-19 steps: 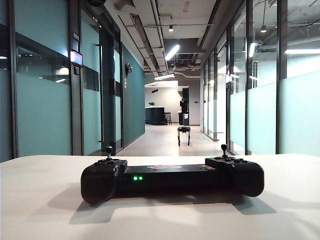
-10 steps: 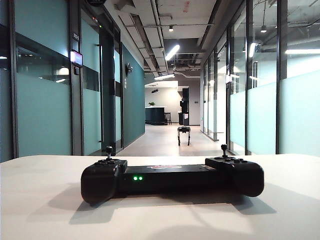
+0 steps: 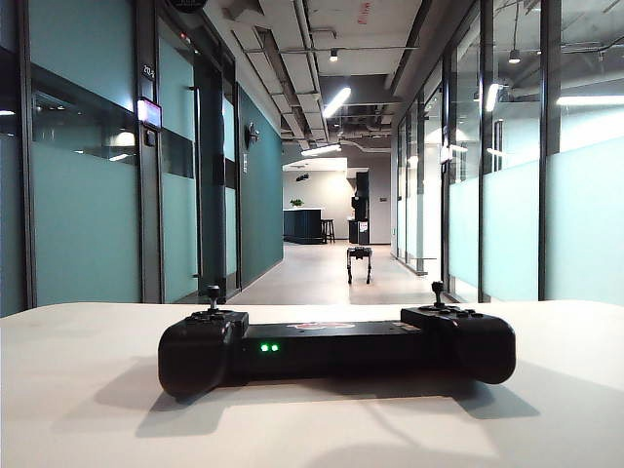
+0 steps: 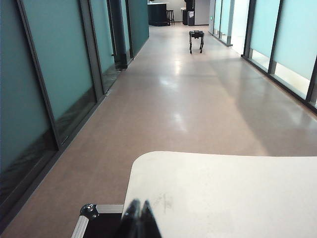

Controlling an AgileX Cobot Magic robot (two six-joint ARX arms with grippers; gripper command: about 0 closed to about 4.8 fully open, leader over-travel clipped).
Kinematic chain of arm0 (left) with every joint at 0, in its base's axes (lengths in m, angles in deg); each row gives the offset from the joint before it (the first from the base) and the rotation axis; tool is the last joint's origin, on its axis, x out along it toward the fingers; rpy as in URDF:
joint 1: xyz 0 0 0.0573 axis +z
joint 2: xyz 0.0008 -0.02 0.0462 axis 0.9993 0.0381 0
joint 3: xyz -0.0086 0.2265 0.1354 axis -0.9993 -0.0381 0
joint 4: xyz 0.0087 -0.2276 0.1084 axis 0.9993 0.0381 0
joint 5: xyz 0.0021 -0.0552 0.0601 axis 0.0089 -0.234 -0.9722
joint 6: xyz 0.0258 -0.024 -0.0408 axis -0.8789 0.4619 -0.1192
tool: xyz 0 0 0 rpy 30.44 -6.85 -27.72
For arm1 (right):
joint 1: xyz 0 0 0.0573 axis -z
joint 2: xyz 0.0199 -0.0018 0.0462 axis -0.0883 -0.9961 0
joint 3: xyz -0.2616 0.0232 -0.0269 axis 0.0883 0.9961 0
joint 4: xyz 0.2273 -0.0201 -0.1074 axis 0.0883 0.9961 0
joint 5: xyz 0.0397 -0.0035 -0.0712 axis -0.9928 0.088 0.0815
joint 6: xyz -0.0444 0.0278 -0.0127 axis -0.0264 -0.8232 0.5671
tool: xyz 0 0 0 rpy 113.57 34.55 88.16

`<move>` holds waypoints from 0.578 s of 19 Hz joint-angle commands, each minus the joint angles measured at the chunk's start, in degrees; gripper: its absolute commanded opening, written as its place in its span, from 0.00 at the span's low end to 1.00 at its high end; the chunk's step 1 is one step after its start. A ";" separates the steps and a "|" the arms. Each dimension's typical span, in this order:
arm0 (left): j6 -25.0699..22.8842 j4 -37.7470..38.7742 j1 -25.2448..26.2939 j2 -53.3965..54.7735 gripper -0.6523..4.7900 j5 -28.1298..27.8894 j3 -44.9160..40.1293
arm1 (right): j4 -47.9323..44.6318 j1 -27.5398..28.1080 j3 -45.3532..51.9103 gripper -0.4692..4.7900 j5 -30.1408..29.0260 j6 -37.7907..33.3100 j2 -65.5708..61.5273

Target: Push the left joystick on the remote control sitting on the white table forward to make the robot dog walk in a straight line until it approaches the door.

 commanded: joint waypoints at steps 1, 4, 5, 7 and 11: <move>0.00 -0.68 0.02 0.02 0.11 -0.17 0.17 | -0.94 -1.73 0.31 0.09 0.46 -0.17 0.20; 0.00 -0.68 0.02 0.02 0.11 -0.17 0.17 | -0.79 -2.34 0.31 0.09 0.39 -0.17 0.20; 0.00 -0.70 0.02 0.02 0.11 -0.15 0.17 | -0.81 -2.32 0.31 0.09 0.39 -0.15 0.20; 0.00 -0.68 0.02 0.02 0.11 -0.15 0.17 | -0.81 -2.32 0.31 0.09 0.37 -0.15 0.20; 0.00 -0.68 0.02 0.02 0.11 -0.15 0.17 | -0.81 -2.34 0.31 0.09 0.37 -0.13 0.20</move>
